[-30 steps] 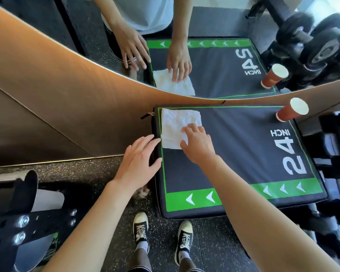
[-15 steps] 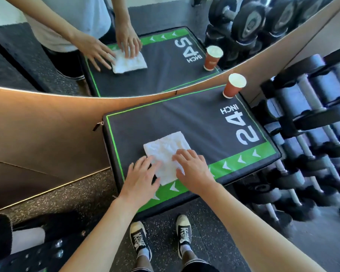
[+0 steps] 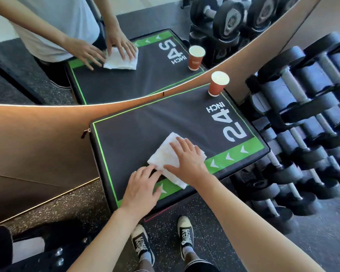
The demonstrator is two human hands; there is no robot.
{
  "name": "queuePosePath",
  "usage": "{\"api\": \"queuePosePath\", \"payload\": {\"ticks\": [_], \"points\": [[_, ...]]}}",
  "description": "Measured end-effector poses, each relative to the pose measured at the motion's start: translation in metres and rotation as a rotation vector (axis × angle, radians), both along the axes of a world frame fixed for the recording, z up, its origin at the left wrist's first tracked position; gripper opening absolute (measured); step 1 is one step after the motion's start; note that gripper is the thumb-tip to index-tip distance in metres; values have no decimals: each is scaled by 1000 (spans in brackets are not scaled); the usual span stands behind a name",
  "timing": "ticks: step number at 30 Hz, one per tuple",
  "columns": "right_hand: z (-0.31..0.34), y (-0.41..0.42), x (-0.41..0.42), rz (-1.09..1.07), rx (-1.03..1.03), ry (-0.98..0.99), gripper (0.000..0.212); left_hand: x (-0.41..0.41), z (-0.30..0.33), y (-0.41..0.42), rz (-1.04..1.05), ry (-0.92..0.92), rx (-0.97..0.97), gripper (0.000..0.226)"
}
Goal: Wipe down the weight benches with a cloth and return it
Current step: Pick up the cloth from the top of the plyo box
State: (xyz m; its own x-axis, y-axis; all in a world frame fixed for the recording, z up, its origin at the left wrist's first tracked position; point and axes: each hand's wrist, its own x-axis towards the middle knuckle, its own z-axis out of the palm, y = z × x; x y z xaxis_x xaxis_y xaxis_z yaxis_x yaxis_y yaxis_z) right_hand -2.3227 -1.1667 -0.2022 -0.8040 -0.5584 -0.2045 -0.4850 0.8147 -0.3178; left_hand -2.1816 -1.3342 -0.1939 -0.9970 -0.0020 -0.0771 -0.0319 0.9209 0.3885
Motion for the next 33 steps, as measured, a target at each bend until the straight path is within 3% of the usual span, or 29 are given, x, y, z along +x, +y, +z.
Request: {"api": "queuePosePath", "payload": {"ticks": [2, 5, 15, 23, 33], "points": [[-7, -14, -2, -5, 57, -31, 99, 0, 3, -14, 43, 12, -18, 51], [-17, -20, -1, 1, 91, 16, 101, -1, 7, -31, 92, 2, -47, 52], [-47, 5, 34, 41, -174, 321, 59, 7, 0, -31, 88, -50, -26, 56], [-35, -3, 25, 98, -60, 377, 43, 9, 2, -30, 121, -33, 13, 56], [-12, -3, 11, 57, -14, 311, 42, -6, 24, -24, 150, 40, 22, 54]]}}
